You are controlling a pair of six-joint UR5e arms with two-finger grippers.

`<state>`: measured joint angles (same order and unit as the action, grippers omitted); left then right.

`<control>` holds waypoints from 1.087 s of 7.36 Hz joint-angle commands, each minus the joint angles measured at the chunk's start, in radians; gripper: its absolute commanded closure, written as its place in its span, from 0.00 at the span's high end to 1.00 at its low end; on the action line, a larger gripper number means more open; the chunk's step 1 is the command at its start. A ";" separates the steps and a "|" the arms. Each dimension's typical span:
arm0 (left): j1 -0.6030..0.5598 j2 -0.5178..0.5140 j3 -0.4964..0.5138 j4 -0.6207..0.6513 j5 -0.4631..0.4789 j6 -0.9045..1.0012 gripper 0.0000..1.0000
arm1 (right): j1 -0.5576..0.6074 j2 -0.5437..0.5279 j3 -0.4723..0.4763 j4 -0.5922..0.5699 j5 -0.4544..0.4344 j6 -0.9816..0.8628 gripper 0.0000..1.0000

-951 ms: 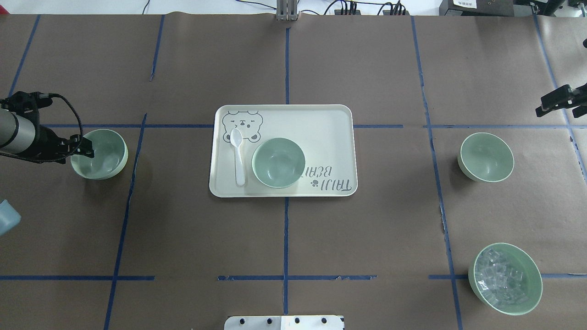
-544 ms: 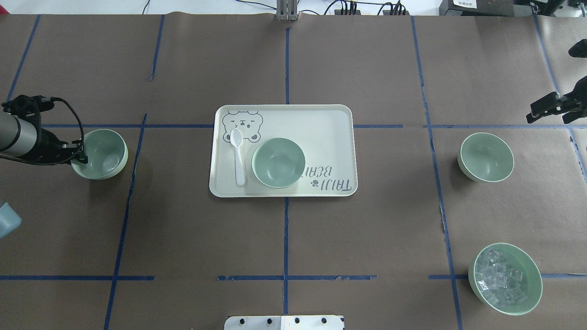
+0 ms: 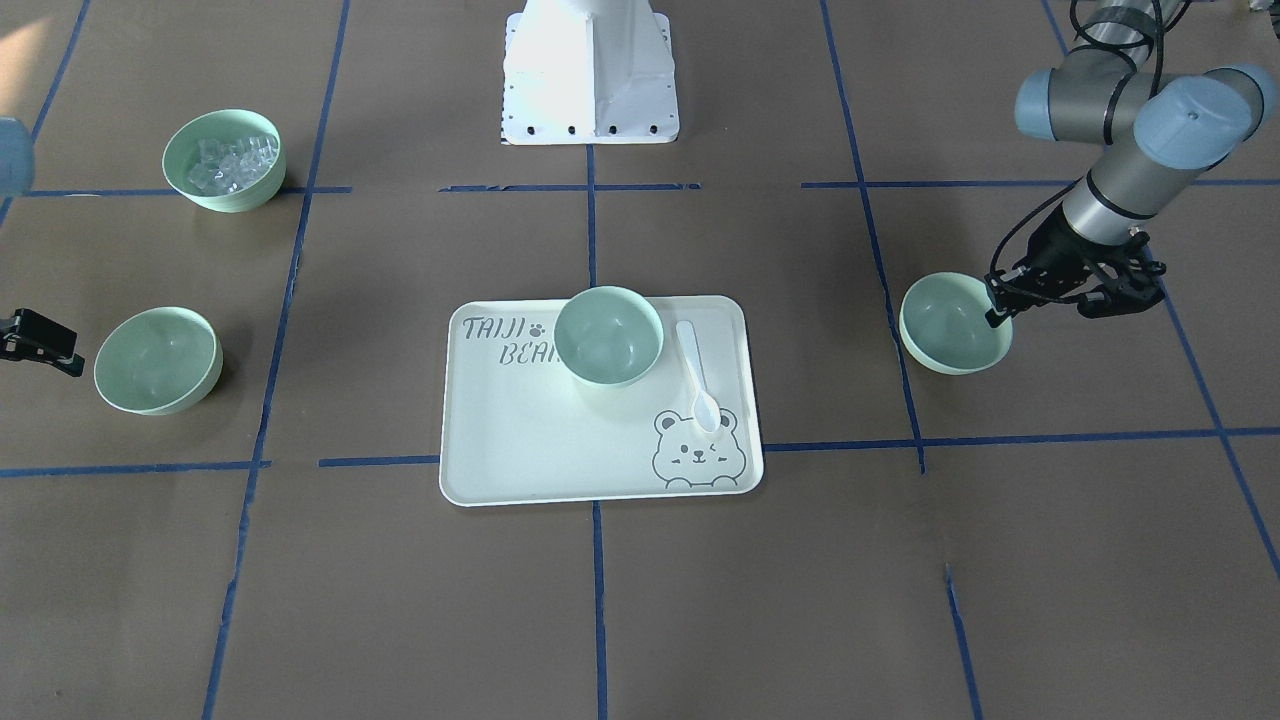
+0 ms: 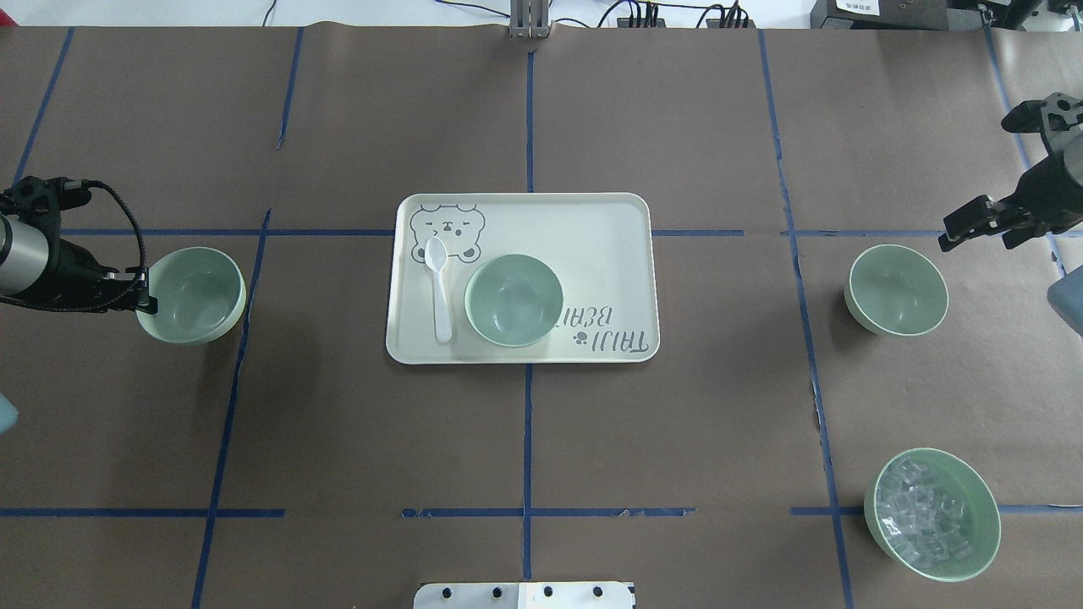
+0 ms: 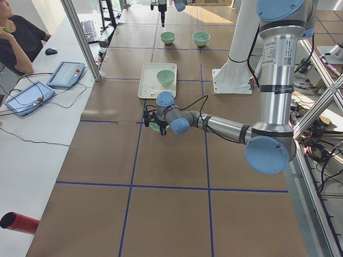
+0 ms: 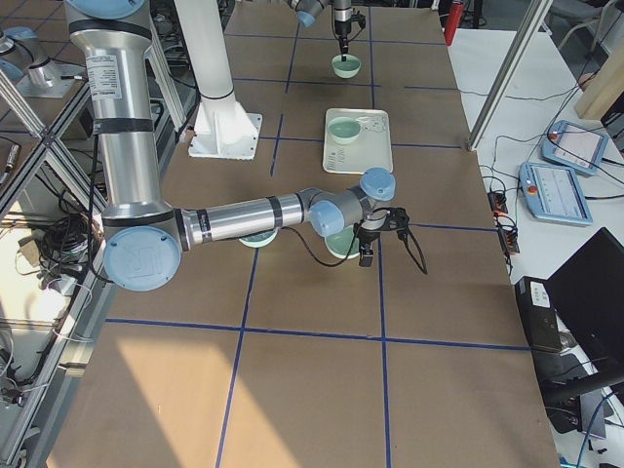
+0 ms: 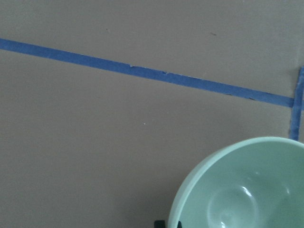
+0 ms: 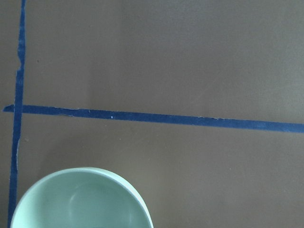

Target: Stack green bowls together

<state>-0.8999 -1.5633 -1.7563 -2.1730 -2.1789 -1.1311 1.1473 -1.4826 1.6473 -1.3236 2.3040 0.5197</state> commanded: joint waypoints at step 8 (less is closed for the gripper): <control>0.027 -0.452 -0.065 0.361 -0.093 -0.417 0.00 | -0.121 -0.016 -0.081 0.110 -0.066 0.003 0.81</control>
<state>-0.8850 -1.9887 -1.8234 -1.8151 -2.2719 -1.5124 1.0335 -1.4979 1.5870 -1.2326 2.2388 0.5228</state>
